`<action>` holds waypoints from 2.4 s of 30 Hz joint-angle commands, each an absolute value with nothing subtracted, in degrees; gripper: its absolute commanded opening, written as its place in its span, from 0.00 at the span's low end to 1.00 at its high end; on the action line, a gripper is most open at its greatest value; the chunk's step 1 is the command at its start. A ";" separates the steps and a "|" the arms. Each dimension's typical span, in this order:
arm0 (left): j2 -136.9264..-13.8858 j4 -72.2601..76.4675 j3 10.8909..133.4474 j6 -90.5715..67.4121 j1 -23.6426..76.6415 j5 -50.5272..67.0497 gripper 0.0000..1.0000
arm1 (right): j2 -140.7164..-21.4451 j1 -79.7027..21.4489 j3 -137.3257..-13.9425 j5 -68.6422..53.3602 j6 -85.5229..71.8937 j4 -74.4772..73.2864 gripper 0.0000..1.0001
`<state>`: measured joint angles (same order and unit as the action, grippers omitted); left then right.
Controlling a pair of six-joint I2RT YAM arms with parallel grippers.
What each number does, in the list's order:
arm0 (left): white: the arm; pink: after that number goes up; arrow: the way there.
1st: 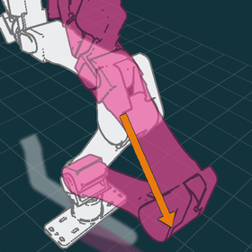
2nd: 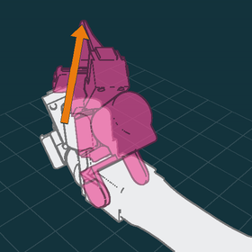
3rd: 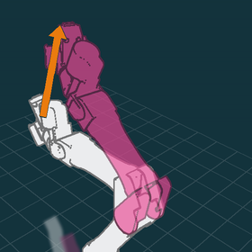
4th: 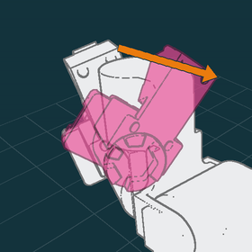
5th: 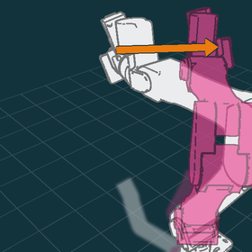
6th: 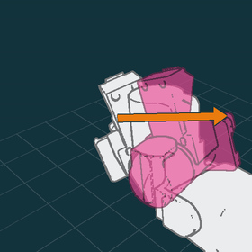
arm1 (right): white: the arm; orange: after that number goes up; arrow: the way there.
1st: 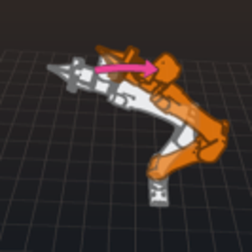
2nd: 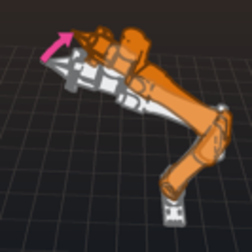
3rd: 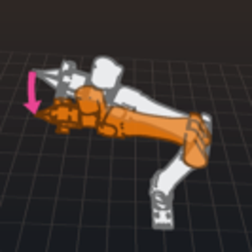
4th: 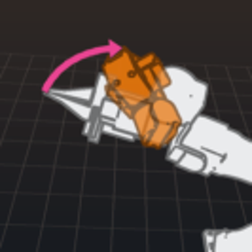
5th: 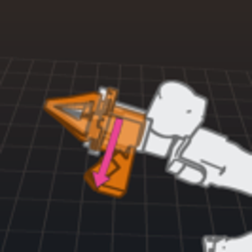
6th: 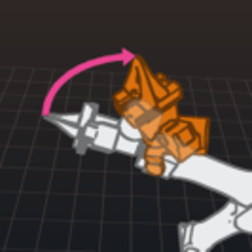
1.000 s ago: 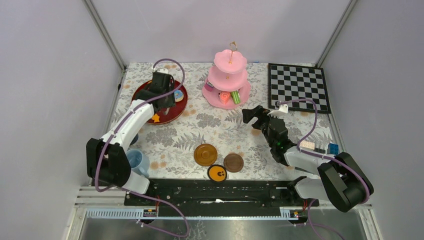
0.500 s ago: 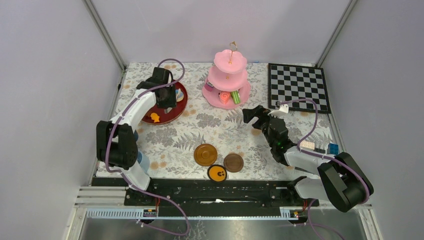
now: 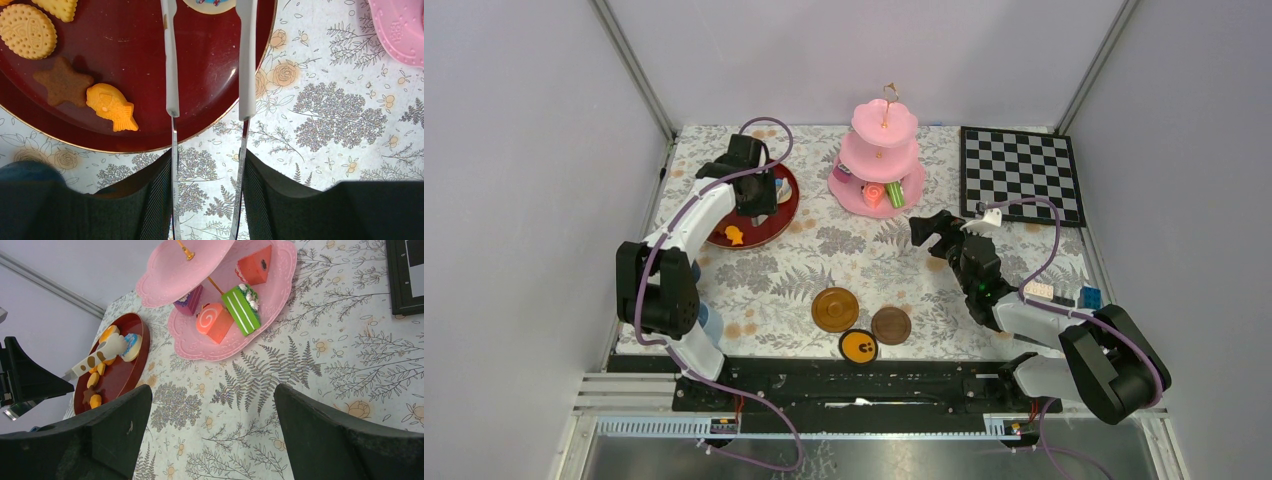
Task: Serve the afternoon tea
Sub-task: Pick up the desert from the tray.
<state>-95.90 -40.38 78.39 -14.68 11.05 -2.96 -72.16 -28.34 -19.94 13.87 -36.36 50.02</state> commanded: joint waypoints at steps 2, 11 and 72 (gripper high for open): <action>-93.34 -38.38 78.62 -13.55 10.54 -3.13 0.49 | -71.73 -27.77 -19.73 13.50 -36.71 52.56 1.00; -94.14 -37.99 78.74 -13.54 10.28 -1.94 0.49 | -71.72 -27.70 -19.73 13.49 -36.81 52.56 1.00; -97.13 -37.18 82.24 -11.78 9.93 -3.03 0.19 | -71.85 -27.25 -19.61 12.67 -37.52 52.82 1.00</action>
<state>-101.36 -39.00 80.66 -11.99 10.33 -1.45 -72.16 -27.68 -19.94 13.15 -37.41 50.02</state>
